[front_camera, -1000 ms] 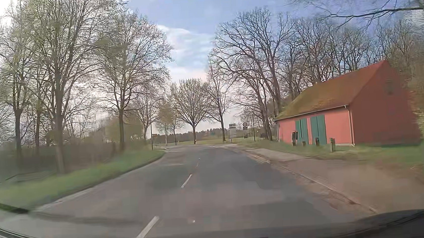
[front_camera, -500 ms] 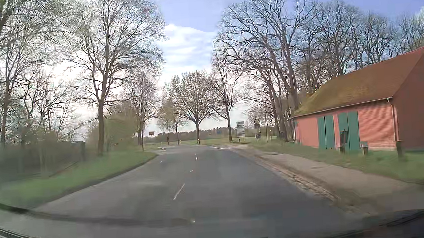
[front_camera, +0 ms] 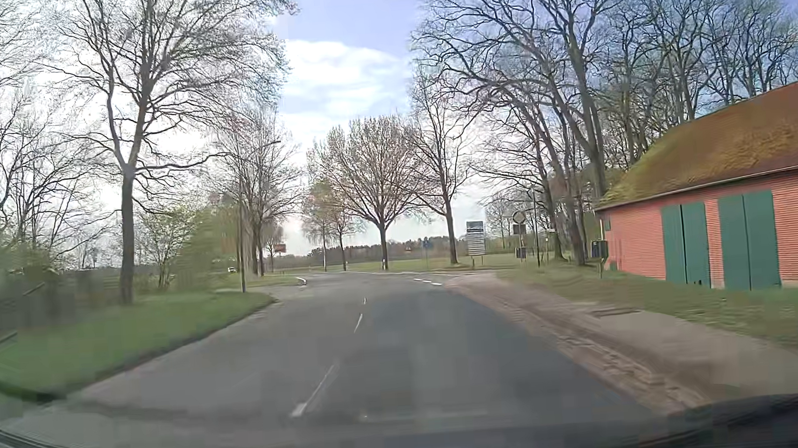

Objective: Follow the waypoints while adhering to traffic rules and regulations

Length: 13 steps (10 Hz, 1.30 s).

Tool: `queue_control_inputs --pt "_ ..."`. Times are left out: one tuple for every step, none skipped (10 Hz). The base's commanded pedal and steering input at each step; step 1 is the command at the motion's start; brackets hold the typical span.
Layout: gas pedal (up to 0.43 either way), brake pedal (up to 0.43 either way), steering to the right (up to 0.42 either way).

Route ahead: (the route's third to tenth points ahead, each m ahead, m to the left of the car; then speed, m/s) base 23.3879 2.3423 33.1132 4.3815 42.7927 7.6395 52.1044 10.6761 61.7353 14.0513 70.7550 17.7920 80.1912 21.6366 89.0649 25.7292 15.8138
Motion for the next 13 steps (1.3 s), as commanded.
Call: queue_control_inputs --pt "0.087 0.0 -0.001" --pt "0.087 0.0 -0.005" --pt "0.087 0.0 -0.015" --pt "0.087 0.0 -0.028" --pt "0.087 0.0 -0.034" --pt "0.087 0.0 -0.036" --pt "0.098 0.0 -0.037" --pt "0.098 0.0 -0.037" --pt "0.098 0.0 -0.037" --pt "0.098 0.0 -0.037" --pt "0.098 0.0 -0.037" --pt "0.11 0.0 -0.037" --pt "0.118 0.0 -0.037"
